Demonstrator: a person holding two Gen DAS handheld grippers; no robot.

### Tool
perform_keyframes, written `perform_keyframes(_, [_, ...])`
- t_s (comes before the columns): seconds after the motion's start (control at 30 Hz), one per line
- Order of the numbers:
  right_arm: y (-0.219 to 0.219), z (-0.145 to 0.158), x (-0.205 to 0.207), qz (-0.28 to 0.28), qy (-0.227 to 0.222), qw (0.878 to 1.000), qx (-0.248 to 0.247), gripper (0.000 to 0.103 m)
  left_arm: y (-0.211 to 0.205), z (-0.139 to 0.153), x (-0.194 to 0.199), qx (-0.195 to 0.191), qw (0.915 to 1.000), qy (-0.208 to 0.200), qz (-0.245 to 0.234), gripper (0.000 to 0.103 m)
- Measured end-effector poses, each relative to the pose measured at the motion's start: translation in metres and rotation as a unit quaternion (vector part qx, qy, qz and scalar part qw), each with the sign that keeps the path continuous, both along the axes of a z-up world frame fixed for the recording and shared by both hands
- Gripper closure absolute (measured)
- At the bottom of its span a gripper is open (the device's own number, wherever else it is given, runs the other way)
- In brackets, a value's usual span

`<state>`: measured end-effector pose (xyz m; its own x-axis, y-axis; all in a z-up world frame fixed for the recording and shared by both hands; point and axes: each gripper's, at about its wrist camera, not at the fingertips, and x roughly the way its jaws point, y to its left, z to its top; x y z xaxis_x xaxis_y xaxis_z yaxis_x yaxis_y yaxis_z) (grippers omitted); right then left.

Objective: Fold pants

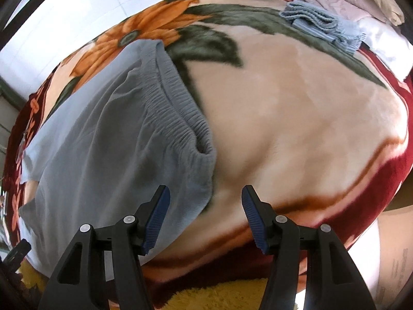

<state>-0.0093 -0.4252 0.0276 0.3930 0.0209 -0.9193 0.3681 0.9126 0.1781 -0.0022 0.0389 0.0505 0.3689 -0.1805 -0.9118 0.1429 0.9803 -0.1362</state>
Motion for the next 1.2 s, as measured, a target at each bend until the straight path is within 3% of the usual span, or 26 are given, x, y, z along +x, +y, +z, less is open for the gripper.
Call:
perform_keyframes(0.1, [0.006, -0.001, 0.003, 0.017, 0.003, 1.000, -0.003, 0.044, -0.009, -0.003, -0.006, -0.004, 0.9999, 0.012, -0.011, 0.025])
perform_keyframes(0.23, [0.012, -0.001, 0.005, 0.032, 0.001, 0.999, 0.000, 0.059, -0.021, 0.001, -0.014, -0.007, 0.9994, 0.016, -0.030, 0.025])
perform_keyframes(0.33, [0.012, -0.005, 0.006, 0.034, 0.005, 0.999, 0.005, 0.064, -0.036, 0.001, -0.020, 0.007, 0.9985, 0.013, -0.053, 0.025])
perform_keyframes(0.47, [0.011, -0.003, 0.005, 0.036, -0.008, 0.999, 0.017, 0.093, -0.058, -0.001, -0.032, 0.021, 0.9953, 0.006, -0.094, 0.025])
perform_keyframes(0.53, [0.008, 0.001, 0.002, 0.032, -0.022, 0.999, 0.026, 0.096, -0.067, -0.003, -0.037, 0.018, 0.9935, 0.010, -0.112, 0.025])
perform_keyframes(0.77, [-0.008, 0.028, -0.010, 0.003, -0.088, 0.994, 0.057, 0.099, -0.081, -0.007, -0.050, 0.012, 0.9887, 0.016, -0.149, 0.025])
perform_keyframes(1.03, [-0.003, 0.054, -0.007, -0.010, -0.123, 0.989, 0.077, 0.099, -0.097, -0.011, -0.057, 0.033, 0.9823, 0.005, -0.184, 0.025])
perform_keyframes(1.2, [-0.002, 0.073, -0.001, -0.020, -0.154, 0.984, 0.092, 0.099, -0.101, -0.012, -0.056, 0.022, 0.9813, 0.009, -0.191, 0.025])
